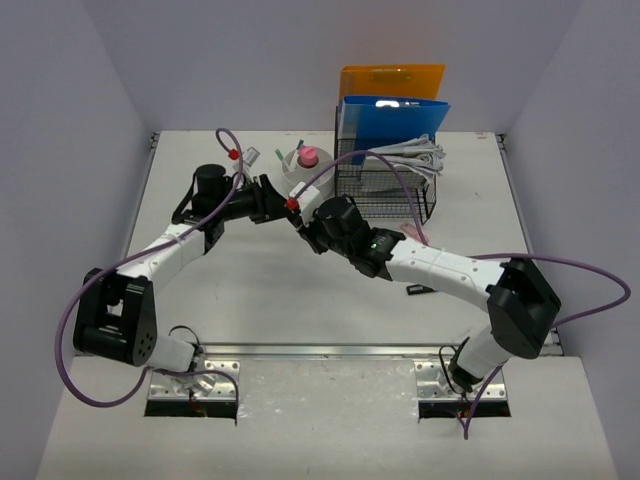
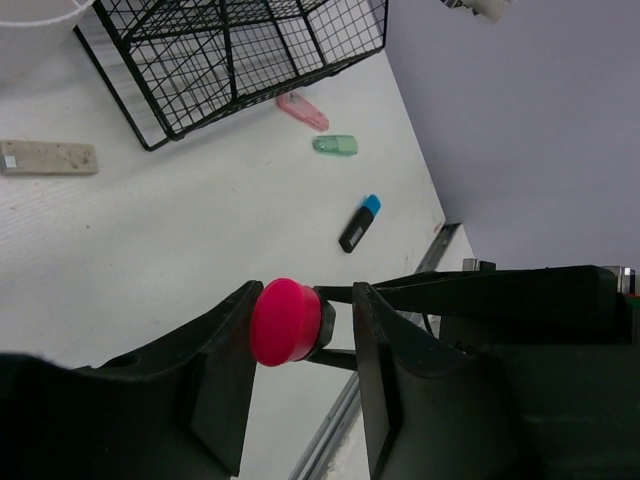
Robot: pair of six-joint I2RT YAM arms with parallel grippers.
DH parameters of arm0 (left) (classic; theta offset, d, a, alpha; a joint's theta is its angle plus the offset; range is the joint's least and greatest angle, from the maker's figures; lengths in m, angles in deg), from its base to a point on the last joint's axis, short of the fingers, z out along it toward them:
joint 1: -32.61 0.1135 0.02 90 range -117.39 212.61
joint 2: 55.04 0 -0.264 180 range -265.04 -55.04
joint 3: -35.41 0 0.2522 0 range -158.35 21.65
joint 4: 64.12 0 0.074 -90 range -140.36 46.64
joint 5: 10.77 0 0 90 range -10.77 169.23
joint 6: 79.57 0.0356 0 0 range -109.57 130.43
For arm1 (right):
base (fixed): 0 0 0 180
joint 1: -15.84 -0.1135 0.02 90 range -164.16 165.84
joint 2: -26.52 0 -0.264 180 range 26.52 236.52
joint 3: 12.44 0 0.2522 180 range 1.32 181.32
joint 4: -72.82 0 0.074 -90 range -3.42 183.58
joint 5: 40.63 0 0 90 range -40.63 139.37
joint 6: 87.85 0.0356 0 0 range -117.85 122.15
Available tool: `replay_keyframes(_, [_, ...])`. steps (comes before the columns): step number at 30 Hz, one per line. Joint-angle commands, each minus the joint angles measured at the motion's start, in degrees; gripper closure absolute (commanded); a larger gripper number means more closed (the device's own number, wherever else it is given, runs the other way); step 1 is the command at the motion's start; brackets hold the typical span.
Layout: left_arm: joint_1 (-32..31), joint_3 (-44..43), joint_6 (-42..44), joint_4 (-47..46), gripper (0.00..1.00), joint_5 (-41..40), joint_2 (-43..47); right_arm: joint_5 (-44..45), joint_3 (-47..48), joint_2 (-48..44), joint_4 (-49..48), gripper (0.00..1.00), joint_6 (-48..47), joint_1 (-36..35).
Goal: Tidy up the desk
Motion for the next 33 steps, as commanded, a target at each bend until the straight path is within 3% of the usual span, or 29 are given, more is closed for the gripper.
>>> replay_keyframes(1, [-0.39, -1.84, -3.70, -6.60, 0.71, 2.74, -0.90, 1.41, 2.34, -0.52, -4.14, 1.00, -0.90, -0.62])
replay_keyframes(3, [-0.39, -2.13, -3.35, -5.97, 0.89, 2.66, -1.41, 1.43, 1.91, -0.80, -4.14, 1.00, -0.84, -0.55])
replay_keyframes(5, [-0.36, -2.80, -2.57, -5.21, 1.00, 2.36, -1.79, 1.32, 1.83, -0.89, -3.47, 0.86, -0.87, -0.59])
replay_keyframes(6, [-0.30, -3.17, -2.25, -4.76, 1.00, 2.05, -1.89, 1.56, 1.80, -0.98, -2.94, 0.74, -0.76, -0.50])
replay_keyframes(7, [-0.30, -4.10, -1.52, -4.24, 1.00, 1.63, -2.10, 2.69, 1.70, -1.14, -2.63, 0.49, -0.50, -0.34])
replay_keyframes(8, [-0.30, -4.55, -0.59, -3.63, 1.00, 1.03, -2.20, 3.24, 1.52, -1.35, -2.48, 0.37, -0.02, -0.04])
replay_keyframes(10, [-0.32, -7.84, 5.01, -1.35, 1.00, -4.46, -2.77, 2.41, 1.29, -2.76, 0.38, 0.20, 2.54, 3.25])
replay_keyframes(12, [-0.38, -11.87, 10.80, 2.17, 1.00, -12.56, -3.65, -0.60, 0.91, -4.40, 4.47, 0.13, 6.12, 7.84])
replay_keyframes(19, [-0.64, -21.57, 17.34, 0.37, 1.00, -30.54, -10.73, -5.06, -8.11, -12.78, 9.63, 0.11, 6.35, 19.81])
replay_keyframes(28, [-1.88, -29.95, 16.51, -4.42, 1.00, -35.49, -23.72, -3.95, -21.53, -25.19, 15.19, 0.14, 8.68, 28.02])
replay_keyframes(33, [-2.23, -32.13, 15.64, -5.27, 1.00, -35.76, -27.62, -4.29, -25.36, -29.10, 15.29, 0.19, 3.13, 30.46])
